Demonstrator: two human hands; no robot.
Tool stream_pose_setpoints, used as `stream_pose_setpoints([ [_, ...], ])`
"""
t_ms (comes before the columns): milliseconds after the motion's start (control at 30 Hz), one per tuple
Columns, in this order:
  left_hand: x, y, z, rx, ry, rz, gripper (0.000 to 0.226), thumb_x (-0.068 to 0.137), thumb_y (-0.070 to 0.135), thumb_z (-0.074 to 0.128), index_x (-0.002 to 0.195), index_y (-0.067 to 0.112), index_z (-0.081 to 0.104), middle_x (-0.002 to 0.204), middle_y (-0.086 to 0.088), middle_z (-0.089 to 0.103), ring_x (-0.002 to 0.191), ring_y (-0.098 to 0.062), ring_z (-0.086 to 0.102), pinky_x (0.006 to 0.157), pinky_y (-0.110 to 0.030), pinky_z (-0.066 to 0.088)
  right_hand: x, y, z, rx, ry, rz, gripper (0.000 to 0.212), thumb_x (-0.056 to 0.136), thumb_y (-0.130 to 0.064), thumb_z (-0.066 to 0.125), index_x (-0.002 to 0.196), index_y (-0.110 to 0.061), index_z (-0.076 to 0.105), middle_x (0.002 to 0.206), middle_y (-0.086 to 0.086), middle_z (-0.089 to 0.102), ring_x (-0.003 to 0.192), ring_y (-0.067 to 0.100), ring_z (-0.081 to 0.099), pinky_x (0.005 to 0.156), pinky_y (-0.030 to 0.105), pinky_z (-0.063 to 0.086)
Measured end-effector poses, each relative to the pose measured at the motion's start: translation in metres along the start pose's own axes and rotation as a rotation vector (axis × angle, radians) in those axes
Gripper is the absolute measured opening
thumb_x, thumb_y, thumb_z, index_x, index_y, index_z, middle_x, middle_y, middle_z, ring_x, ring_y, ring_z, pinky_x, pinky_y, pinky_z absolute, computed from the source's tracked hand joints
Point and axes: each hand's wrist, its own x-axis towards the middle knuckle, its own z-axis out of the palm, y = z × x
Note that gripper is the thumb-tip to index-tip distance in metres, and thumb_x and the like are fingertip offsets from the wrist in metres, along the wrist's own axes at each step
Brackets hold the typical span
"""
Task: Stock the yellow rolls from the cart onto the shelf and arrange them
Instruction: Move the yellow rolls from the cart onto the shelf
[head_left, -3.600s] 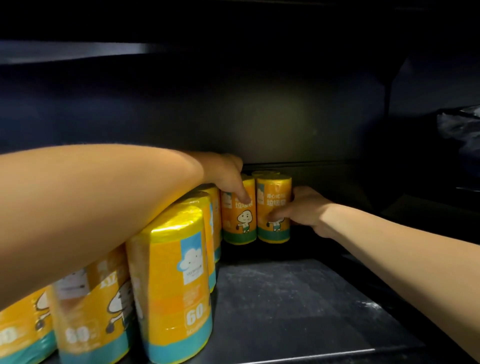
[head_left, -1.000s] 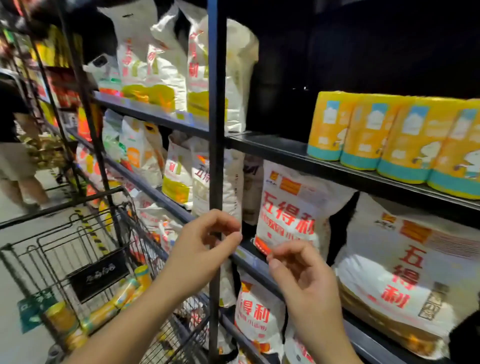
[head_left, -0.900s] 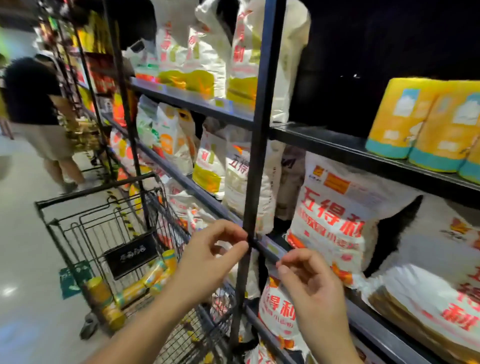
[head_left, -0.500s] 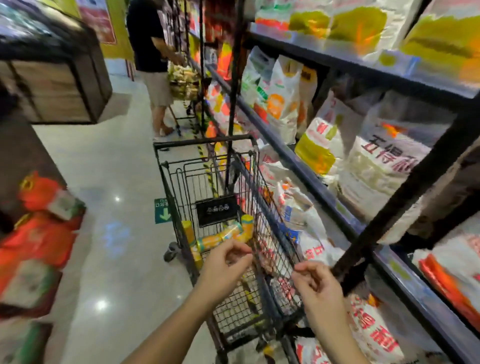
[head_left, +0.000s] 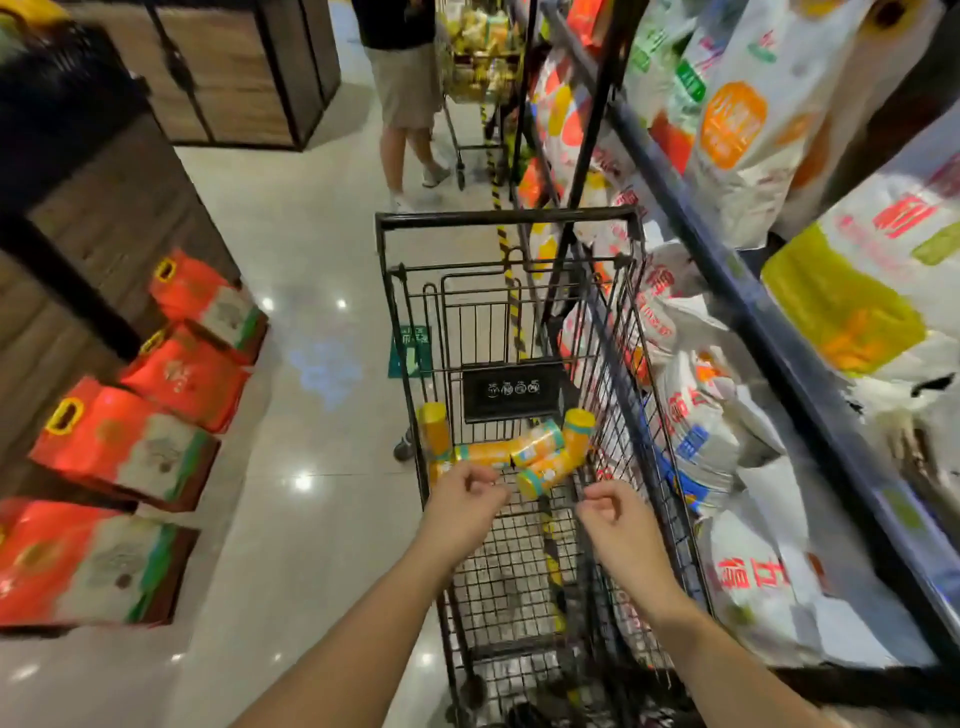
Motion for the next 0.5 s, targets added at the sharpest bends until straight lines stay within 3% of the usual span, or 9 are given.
stream_pose_setpoints([
  [100, 0.047, -0.004, 0.021, 0.022, 0.028, -0.079, 0.019, 0.090, 0.019, 0.066, 0.107, 0.015, 0.059, 0.084, 0.006, 0.056, 0.072, -0.009, 0.053, 0.061, -0.017, 0.043, 0.062, 0.016, 0.003, -0.064, -0.083, 0.078, 0.019, 0.092, -0.009, 0.063, 0.109, -0.010, 0.057, 0.085, -0.004, 0.059, 0.072, 0.008, 0.056, 0.062, 0.016, 0.043],
  [233, 0.104, -0.023, 0.041, 0.076, 0.111, -0.221, 0.027, 0.091, 0.023, 0.065, 0.114, 0.016, 0.055, 0.099, -0.001, 0.062, 0.082, -0.011, 0.058, 0.064, -0.023, 0.041, 0.127, 0.038, 0.007, -0.170, -0.101, 0.085, 0.015, 0.091, -0.014, 0.064, 0.102, -0.018, 0.055, 0.085, -0.009, 0.059, 0.079, 0.014, 0.058, 0.058, 0.010, 0.039],
  [367, 0.149, -0.052, 0.051, 0.091, 0.162, -0.327, 0.040, 0.093, 0.021, 0.064, 0.130, 0.017, 0.048, 0.107, 0.001, 0.063, 0.089, -0.015, 0.057, 0.079, -0.025, 0.043, 0.177, 0.072, 0.016, -0.396, -0.239, 0.089, 0.040, 0.091, -0.016, 0.067, 0.130, -0.014, 0.053, 0.111, -0.009, 0.054, 0.108, 0.010, 0.053, 0.083, 0.014, 0.031],
  [433, 0.172, -0.069, 0.054, 0.102, 0.176, -0.367, 0.048, 0.091, 0.022, 0.066, 0.135, 0.015, 0.046, 0.114, -0.003, 0.066, 0.089, -0.017, 0.060, 0.077, -0.027, 0.047, 0.200, 0.093, 0.025, -0.428, -0.289, 0.121, 0.052, 0.089, -0.014, 0.069, 0.137, -0.011, 0.048, 0.126, 0.000, 0.056, 0.122, 0.021, 0.052, 0.096, 0.023, 0.035],
  [500, 0.194, -0.084, 0.057, 0.131, 0.206, -0.394, 0.052, 0.088, 0.024, 0.069, 0.134, 0.013, 0.048, 0.116, -0.005, 0.066, 0.096, -0.019, 0.063, 0.083, -0.031, 0.051, 0.223, 0.112, 0.034, -0.500, -0.313, 0.112, 0.058, 0.087, -0.015, 0.072, 0.139, -0.013, 0.047, 0.134, 0.008, 0.053, 0.125, 0.027, 0.050, 0.099, 0.032, 0.039],
])
